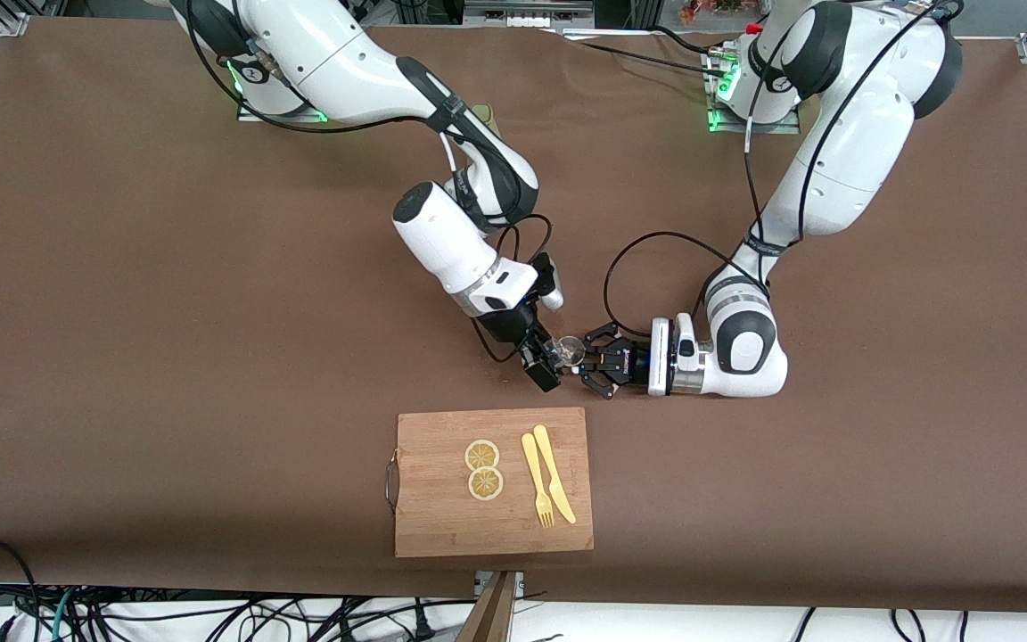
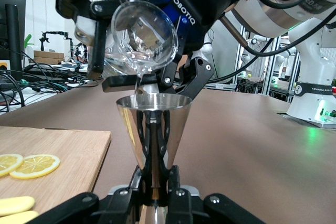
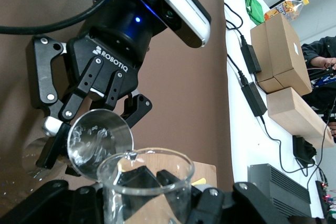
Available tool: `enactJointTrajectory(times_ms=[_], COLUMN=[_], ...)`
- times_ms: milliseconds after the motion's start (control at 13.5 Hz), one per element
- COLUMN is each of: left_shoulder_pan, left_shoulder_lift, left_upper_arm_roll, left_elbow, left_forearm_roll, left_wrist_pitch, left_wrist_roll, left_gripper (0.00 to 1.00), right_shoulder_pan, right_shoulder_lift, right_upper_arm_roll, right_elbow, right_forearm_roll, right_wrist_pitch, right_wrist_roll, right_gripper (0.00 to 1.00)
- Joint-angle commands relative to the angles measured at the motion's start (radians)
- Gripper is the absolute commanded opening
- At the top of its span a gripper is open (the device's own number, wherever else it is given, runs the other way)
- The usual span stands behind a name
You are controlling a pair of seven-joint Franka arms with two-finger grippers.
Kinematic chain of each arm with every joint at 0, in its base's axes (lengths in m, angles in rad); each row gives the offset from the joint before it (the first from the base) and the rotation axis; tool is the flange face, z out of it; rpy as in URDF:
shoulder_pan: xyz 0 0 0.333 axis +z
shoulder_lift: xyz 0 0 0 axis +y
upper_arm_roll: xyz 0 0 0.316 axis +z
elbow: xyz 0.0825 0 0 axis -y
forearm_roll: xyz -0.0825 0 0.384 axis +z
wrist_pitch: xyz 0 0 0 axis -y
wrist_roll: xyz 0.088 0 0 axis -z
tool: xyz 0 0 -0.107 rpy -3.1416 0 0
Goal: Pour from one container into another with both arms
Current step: 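Tilt the glass cup with the right gripper, pouring into the jigger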
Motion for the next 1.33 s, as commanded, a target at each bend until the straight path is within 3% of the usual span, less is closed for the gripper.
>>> enactJointTrajectory(times_ms=[0, 592, 1036, 1257], left_shoulder_pan=[-0.009, -0.009, -0.009, -0.009], left_shoulder_lift=[-0.016, -0.016, -0.015, -0.015], left_upper_arm_roll=[0.000, 0.002, 0.002, 0.002], left_elbow=[-0.006, -0.006, -0.006, -0.006], left_forearm_roll=[-0.004, -0.006, -0.006, -0.004], left_wrist_pitch=[0.019, 0.017, 0.017, 0.016], left_wrist_roll=[0.009, 0.011, 0.011, 0.011], left_gripper=[0.00, 0.00, 0.00, 0.00], right_shoulder_pan=[0.037, 0.035, 0.032, 0.031], right_shoulder_lift=[0.004, 0.003, -0.005, -0.016], right_upper_arm_roll=[-0.036, -0.034, -0.028, -0.026], right_elbow=[0.001, -0.001, -0.019, -0.019], right_forearm_roll=[-0.019, 0.016, 0.064, 0.131], right_wrist_pitch=[0.036, 0.043, 0.076, 0.076], right_wrist_roll=[0.014, 0.030, 0.159, 0.192], right_gripper=[0.00, 0.00, 0.00, 0.00])
